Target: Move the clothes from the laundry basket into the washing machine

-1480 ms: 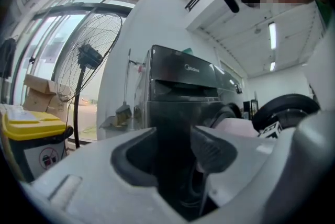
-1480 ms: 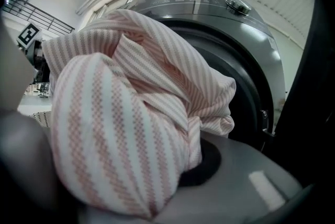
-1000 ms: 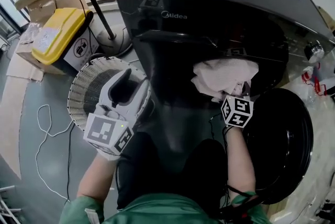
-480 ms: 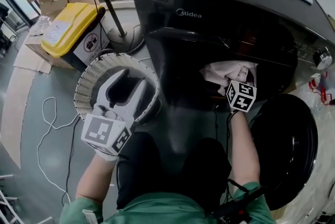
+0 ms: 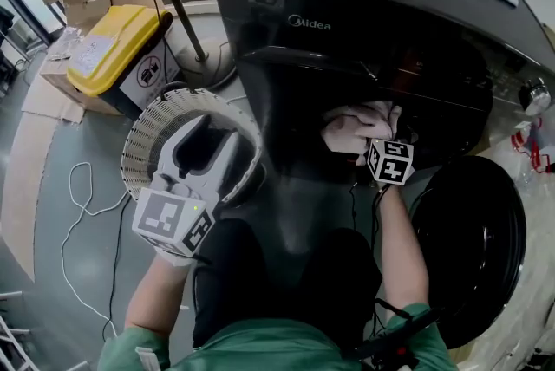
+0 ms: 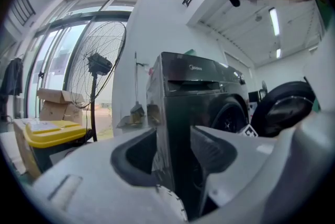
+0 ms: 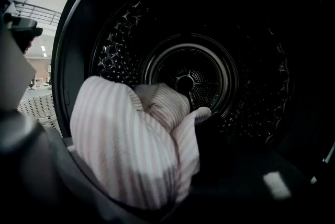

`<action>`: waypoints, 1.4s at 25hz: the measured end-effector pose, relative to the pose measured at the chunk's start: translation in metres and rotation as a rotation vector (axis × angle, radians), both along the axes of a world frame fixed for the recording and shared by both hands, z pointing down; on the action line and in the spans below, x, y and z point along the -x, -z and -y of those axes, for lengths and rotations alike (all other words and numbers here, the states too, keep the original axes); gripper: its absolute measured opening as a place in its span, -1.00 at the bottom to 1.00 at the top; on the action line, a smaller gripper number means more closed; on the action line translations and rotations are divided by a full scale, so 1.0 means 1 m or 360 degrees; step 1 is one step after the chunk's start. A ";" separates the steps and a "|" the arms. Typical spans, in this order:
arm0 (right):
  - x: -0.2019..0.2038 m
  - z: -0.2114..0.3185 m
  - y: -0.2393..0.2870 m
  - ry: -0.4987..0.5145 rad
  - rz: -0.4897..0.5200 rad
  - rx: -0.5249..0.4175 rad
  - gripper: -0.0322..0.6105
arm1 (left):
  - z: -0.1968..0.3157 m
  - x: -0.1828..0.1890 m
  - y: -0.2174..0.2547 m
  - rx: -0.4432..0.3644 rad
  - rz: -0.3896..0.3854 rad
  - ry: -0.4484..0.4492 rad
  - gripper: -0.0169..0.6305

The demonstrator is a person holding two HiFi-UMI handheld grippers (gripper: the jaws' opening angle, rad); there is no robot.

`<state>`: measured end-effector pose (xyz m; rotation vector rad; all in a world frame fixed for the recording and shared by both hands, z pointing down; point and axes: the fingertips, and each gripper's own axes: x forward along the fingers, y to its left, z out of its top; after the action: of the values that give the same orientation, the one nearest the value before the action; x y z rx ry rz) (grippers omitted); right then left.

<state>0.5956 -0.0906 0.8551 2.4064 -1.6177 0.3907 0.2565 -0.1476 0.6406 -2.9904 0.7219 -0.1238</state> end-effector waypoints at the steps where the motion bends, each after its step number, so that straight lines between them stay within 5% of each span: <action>1: 0.000 -0.003 0.000 -0.0008 -0.0001 -0.0001 -0.13 | 0.000 -0.002 0.000 0.0002 -0.0002 -0.0002 -0.32; 7: -0.003 -0.023 -0.003 -0.0026 -0.0011 0.0152 0.29 | -0.003 -0.013 -0.003 0.0022 -0.0003 -0.0043 -0.32; 19: 0.026 -0.089 -0.034 -0.0118 0.0270 0.0158 0.33 | -0.003 -0.019 -0.008 0.0061 -0.0042 -0.0091 -0.32; 23: 0.034 -0.090 -0.070 -0.0071 0.0378 0.0266 0.31 | -0.001 -0.016 -0.012 0.0069 -0.0037 -0.0086 -0.32; 29: 0.019 -0.065 -0.080 -0.0069 0.0355 0.0280 -0.85 | 0.003 -0.009 -0.017 0.0068 -0.0008 -0.0065 -0.32; 35: -0.023 -0.017 -0.018 -0.0136 0.0116 0.0092 -0.86 | 0.006 0.004 -0.015 0.0051 -0.0001 -0.0011 -0.32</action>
<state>0.6189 -0.0731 0.8732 2.4507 -1.5142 0.5386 0.2529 -0.1536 0.6553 -3.0230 0.7168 -0.1353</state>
